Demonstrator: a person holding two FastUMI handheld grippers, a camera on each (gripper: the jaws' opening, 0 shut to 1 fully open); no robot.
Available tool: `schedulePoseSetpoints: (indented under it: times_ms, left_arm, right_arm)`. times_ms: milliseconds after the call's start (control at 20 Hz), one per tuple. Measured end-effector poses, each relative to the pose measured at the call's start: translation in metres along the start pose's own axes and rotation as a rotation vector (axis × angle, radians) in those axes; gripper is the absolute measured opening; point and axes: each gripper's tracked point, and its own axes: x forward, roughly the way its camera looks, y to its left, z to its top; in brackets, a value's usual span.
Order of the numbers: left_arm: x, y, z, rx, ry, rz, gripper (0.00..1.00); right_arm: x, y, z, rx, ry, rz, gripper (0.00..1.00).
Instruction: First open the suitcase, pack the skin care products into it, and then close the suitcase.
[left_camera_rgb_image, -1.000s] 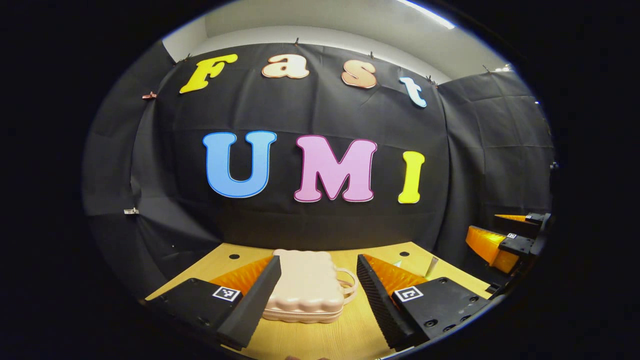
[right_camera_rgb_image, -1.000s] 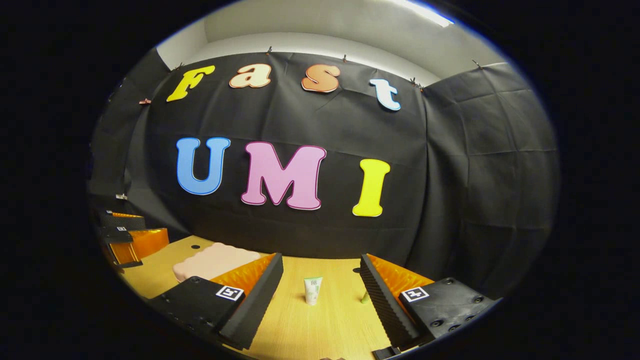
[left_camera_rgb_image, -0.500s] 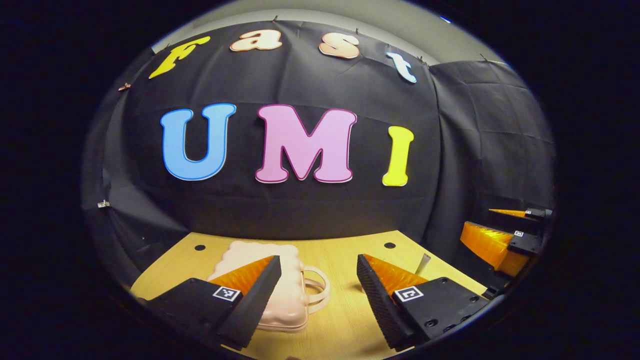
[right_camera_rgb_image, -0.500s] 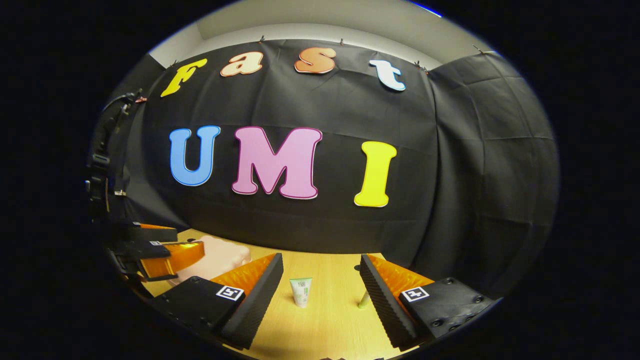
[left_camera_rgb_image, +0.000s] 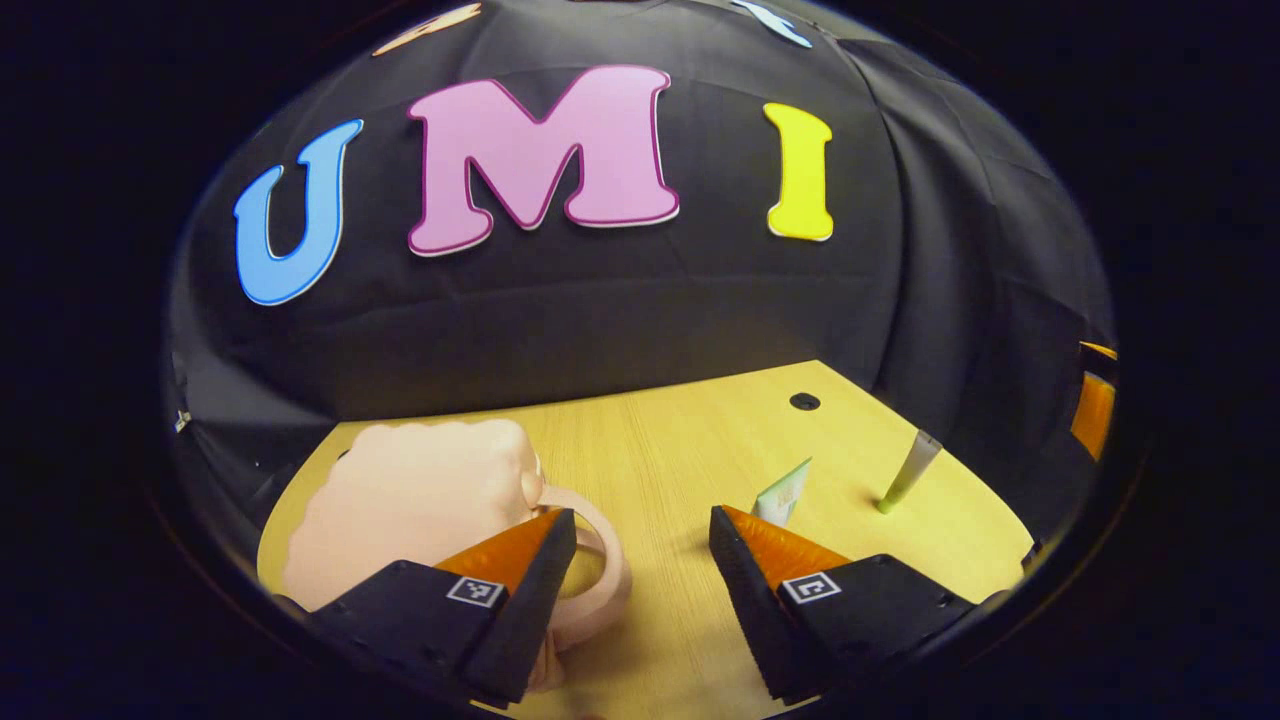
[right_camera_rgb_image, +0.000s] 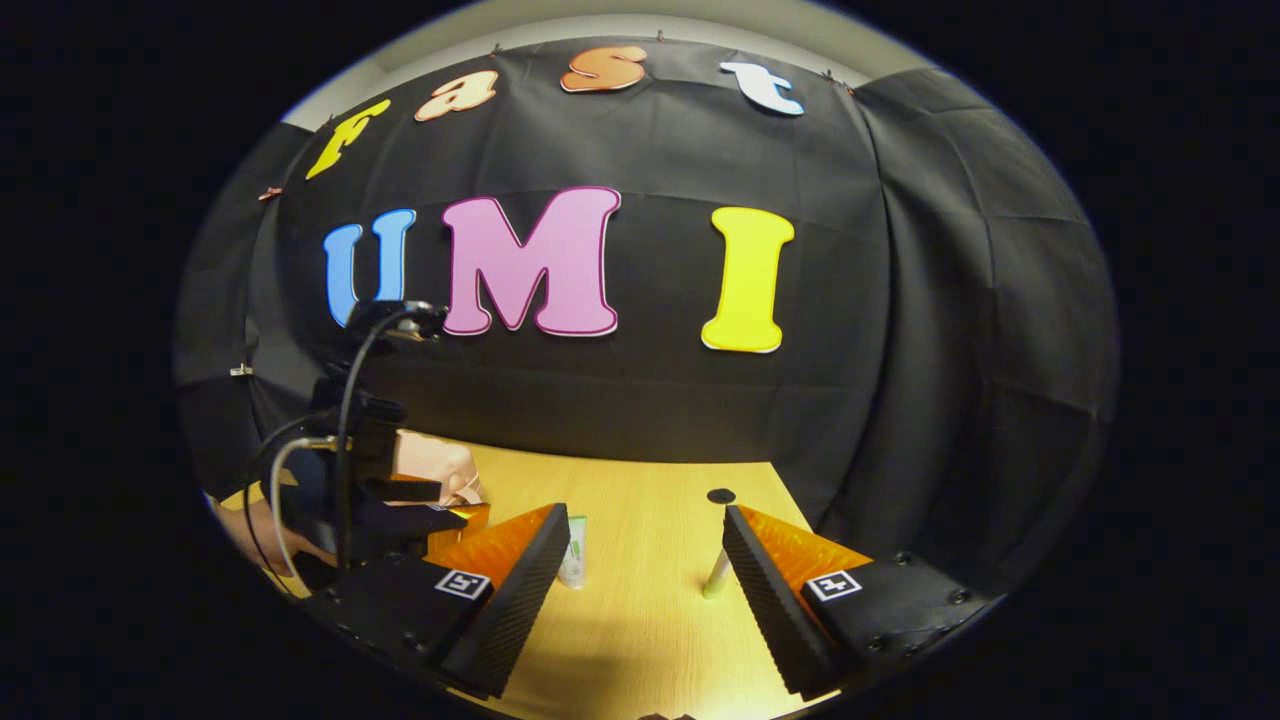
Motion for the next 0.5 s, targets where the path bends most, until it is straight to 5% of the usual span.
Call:
schedulePoseSetpoints:
  times_ms: [300,500]
  left_arm:
    - [0.058,0.018,-0.044,0.058,0.147,0.095,0.76]
    - [0.073,0.023,-0.064,0.044,0.221,0.124,0.54]
  right_arm:
    - [0.011,0.003,-0.018,0.049,0.063,0.059,0.97]
    - [0.014,0.008,-0.025,0.026,0.075,0.087,0.97]
